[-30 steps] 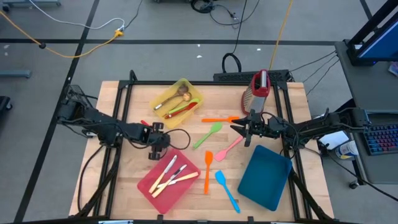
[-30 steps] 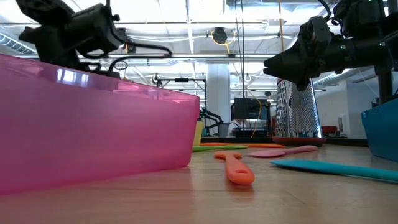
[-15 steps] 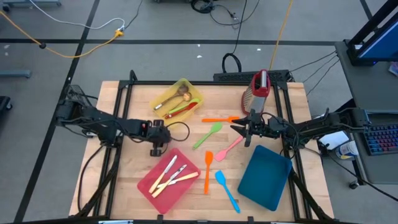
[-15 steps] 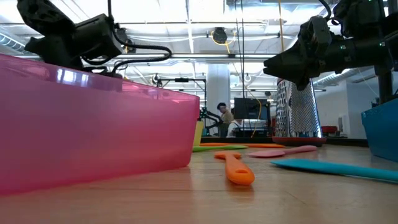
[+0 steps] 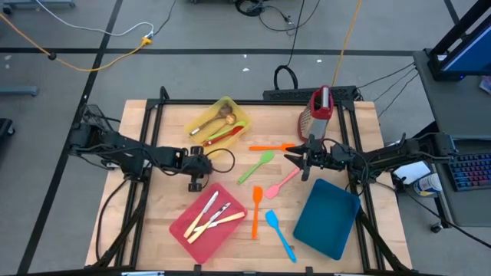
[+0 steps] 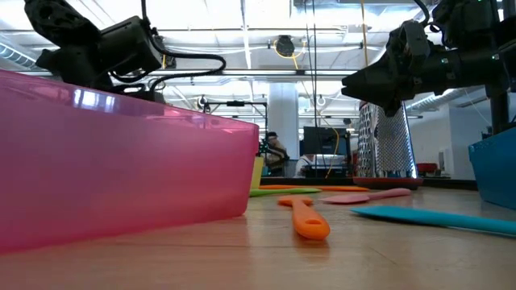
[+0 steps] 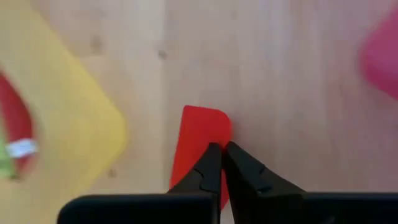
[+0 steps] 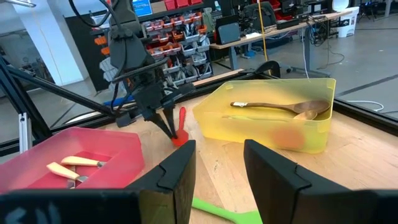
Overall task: Pick & Place Kitchen Items
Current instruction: Put the red spatula into the blue bin
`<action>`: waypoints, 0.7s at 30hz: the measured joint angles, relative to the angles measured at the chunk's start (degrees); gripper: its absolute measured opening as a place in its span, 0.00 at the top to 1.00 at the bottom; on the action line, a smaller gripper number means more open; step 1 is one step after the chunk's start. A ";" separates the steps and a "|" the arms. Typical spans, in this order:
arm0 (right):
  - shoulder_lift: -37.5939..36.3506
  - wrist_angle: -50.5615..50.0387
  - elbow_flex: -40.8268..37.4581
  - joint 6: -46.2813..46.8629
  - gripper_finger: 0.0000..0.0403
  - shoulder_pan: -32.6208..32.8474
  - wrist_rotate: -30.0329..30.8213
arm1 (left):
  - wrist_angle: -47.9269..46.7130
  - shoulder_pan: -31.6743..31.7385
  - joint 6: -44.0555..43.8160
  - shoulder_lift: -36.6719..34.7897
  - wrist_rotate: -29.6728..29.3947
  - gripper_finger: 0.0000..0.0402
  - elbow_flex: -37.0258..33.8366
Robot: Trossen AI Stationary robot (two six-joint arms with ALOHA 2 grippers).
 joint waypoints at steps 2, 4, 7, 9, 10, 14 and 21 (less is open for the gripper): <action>0.00 0.01 0.00 0.00 0.67 0.00 0.00 | 0.47 0.12 0.93 -0.21 -3.38 0.97 0.68; 0.00 0.12 0.00 0.00 0.67 0.00 0.00 | 0.79 0.24 2.38 -0.28 -5.83 0.99 1.29; 0.00 0.19 0.00 0.00 0.67 0.00 0.02 | 0.76 0.71 3.25 -0.28 -6.07 0.99 1.48; 0.00 0.23 0.00 0.00 0.67 0.00 0.00 | 0.87 1.29 3.21 -0.29 -5.75 0.97 1.52; 0.00 0.23 0.00 0.00 0.67 0.00 0.00 | 1.00 1.41 3.19 -0.30 -5.59 0.97 1.52; 0.00 0.23 0.00 -0.05 0.67 0.00 0.00 | 3.32 1.42 3.16 -0.30 -4.95 0.99 1.53; -0.01 0.25 0.00 -0.13 0.67 0.00 0.01 | 10.98 0.97 3.20 -0.41 -4.36 0.99 1.65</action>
